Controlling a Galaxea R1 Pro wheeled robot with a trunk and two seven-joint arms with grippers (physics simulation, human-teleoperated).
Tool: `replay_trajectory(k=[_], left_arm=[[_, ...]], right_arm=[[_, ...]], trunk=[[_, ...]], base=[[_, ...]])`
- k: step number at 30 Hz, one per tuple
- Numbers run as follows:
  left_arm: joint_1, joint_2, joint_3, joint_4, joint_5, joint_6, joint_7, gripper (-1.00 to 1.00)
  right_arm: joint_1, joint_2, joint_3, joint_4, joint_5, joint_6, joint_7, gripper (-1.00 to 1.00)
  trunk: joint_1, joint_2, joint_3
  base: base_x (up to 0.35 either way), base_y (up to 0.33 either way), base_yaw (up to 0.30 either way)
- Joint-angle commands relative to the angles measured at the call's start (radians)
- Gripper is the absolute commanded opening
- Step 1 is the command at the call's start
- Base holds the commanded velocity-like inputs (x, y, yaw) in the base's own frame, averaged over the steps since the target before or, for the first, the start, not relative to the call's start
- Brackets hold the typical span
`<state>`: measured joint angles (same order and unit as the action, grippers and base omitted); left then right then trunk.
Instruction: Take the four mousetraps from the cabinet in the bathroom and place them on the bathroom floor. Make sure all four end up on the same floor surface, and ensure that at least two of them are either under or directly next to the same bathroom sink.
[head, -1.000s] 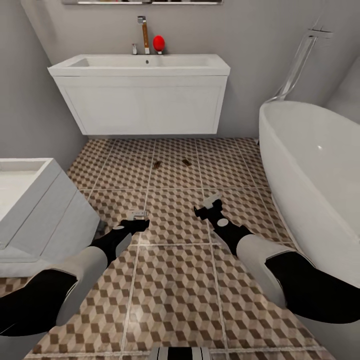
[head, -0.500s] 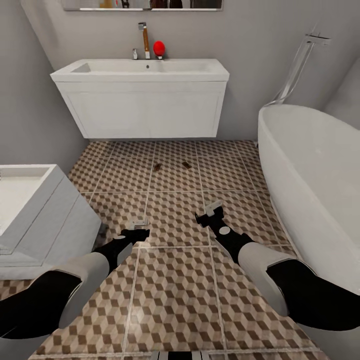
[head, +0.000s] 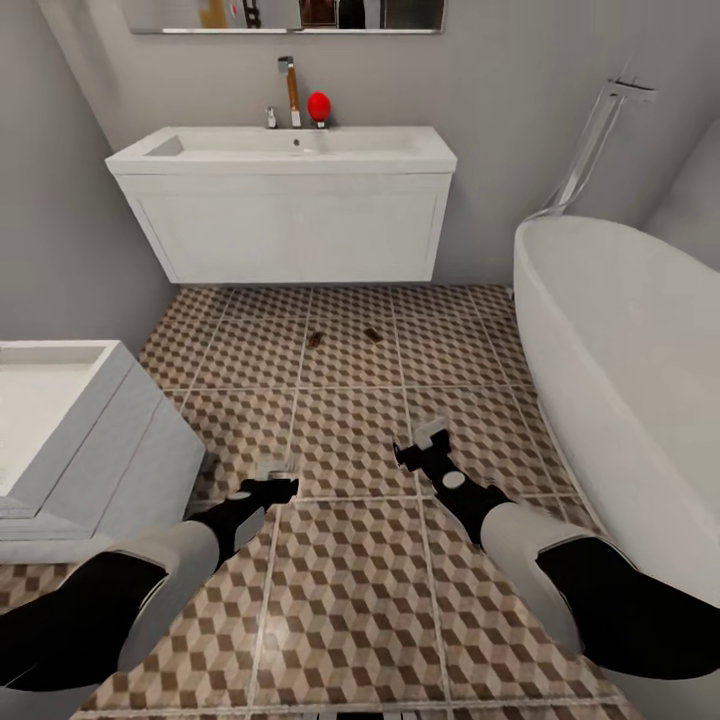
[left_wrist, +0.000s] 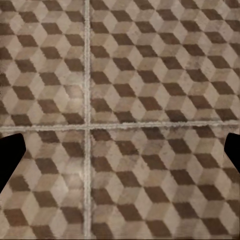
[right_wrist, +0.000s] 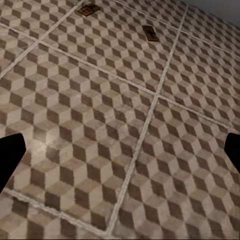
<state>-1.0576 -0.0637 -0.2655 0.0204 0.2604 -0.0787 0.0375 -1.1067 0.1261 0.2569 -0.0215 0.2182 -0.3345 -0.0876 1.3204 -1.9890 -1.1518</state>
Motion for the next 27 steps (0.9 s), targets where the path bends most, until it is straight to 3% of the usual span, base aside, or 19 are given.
replay_trajectory(k=[1,4,5,7,19,27], left_arm=[[0.005,-0.001,-0.008,0.005,0.008,-0.005,0.002,1.00],[0.022,0.000,-0.008,0.008,0.008,-0.007,0.002,1.00],[0.044,0.000,-0.009,0.012,0.007,-0.043,0.002,1.00],[0.055,0.000,-0.008,0.016,0.007,-0.053,0.002,1.00],[0.122,0.006,-0.008,0.019,0.003,-0.083,0.002,1.00],[0.169,0.009,-0.008,0.030,0.002,-0.112,0.002,1.00]], right_arm=[[0.009,0.000,0.002,0.001,0.010,-0.003,-0.009,1.00],[0.022,-0.001,0.002,0.001,0.011,-0.004,-0.009,1.00],[0.054,-0.009,0.002,0.002,0.011,-0.020,-0.009,1.00],[0.068,-0.013,0.002,0.002,0.011,-0.024,-0.009,1.00],[0.151,-0.020,0.002,0.001,0.012,-0.058,-0.009,1.00],[0.212,-0.046,0.002,0.001,0.012,-0.112,-0.012,1.00]], trunk=[[-0.004,0.007,0.003],[-0.016,0.028,0.012],[-0.019,0.035,0.015],[-0.027,0.049,0.021],[-0.073,0.133,0.059],[-0.104,0.189,0.084]], base=[[0.000,0.000,0.000],[0.000,0.000,0.000],[0.000,0.000,0.000],[0.000,0.000,0.000],[0.000,0.000,0.000],[0.000,0.000,0.000]])
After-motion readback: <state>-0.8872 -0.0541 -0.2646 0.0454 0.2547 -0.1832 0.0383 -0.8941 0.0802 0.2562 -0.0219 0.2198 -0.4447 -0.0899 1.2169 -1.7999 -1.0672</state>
